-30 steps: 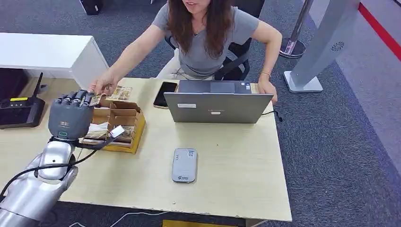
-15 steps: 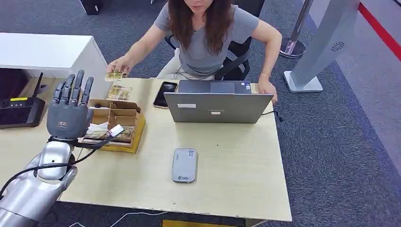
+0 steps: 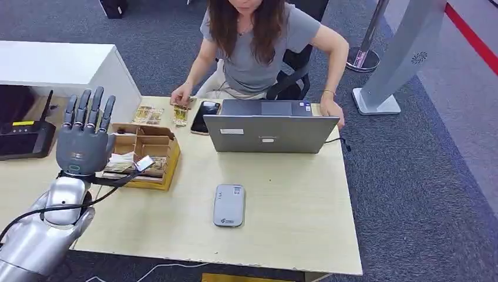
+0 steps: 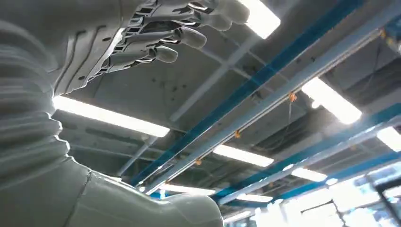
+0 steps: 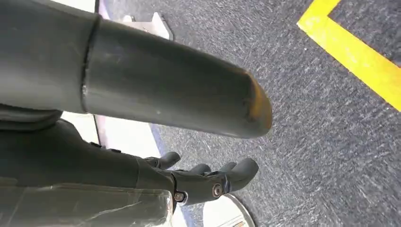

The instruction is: Pass the card to the sensor for recognition and then transmit it.

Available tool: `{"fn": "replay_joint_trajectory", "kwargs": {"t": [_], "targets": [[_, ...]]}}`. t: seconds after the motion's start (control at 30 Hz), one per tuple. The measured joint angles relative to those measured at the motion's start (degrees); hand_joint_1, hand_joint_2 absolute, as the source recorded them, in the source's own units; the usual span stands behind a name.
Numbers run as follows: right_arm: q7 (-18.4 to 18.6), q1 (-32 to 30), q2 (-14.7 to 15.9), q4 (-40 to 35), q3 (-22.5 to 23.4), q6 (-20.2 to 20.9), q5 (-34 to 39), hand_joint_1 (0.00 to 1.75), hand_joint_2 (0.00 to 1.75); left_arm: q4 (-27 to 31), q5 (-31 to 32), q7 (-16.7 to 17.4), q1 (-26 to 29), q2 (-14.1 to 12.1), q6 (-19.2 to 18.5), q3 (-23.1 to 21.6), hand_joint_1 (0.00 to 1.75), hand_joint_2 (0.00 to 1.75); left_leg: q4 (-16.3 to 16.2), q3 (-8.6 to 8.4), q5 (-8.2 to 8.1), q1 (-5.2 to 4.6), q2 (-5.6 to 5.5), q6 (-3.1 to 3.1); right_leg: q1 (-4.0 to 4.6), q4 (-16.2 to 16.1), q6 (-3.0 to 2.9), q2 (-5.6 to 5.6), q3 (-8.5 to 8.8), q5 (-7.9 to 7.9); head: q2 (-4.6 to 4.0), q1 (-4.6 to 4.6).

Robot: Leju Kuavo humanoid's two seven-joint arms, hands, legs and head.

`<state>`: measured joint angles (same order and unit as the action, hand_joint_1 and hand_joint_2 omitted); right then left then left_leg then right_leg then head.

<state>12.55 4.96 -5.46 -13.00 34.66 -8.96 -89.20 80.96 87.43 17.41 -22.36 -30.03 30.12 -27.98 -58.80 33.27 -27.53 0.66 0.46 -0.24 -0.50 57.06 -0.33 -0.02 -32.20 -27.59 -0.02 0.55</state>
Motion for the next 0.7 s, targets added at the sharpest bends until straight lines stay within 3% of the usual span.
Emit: {"fn": "replay_joint_trajectory", "kwargs": {"t": [0.17,0.33,0.5,0.7], "targets": [[-0.04,-0.45,0.0,0.02,0.72,-0.92,1.16,0.0,0.0,7.04,0.0,-5.85,6.17,2.19,2.43,4.75,0.0,1.75,0.0,0.01,-0.02,-0.01,0.01,0.01,0.0,-0.02,0.0,0.04,-0.01,-0.01,0.0,0.0],[-0.15,-0.71,0.0,0.09,1.71,-1.44,1.49,0.0,0.0,13.22,0.0,-11.99,12.16,6.91,4.4,9.93,0.0,1.75,0.0,0.01,-0.03,-0.02,0.01,0.02,-0.01,-0.03,0.02,0.02,-0.01,-0.01,0.0,0.0],[-0.2,-0.99,0.0,0.09,2.58,-1.77,1.51,0.0,0.0,17.82,0.0,-14.34,16.38,11.56,5.47,13.48,0.0,1.75,0.0,0.0,-0.02,-0.02,-0.01,0.02,-0.01,-0.03,0.01,-0.01,0.0,-0.01,0.0,0.0],[-0.26,-1.18,0.0,0.09,2.95,-1.77,1.51,0.0,0.0,21.88,0.0,-15.44,19.35,14.87,5.27,15.28,0.0,1.75,0.0,0.0,-0.02,-0.01,-0.01,0.02,-0.01,-0.03,0.01,0.0,0.0,-0.01,0.0,0.02]]}}
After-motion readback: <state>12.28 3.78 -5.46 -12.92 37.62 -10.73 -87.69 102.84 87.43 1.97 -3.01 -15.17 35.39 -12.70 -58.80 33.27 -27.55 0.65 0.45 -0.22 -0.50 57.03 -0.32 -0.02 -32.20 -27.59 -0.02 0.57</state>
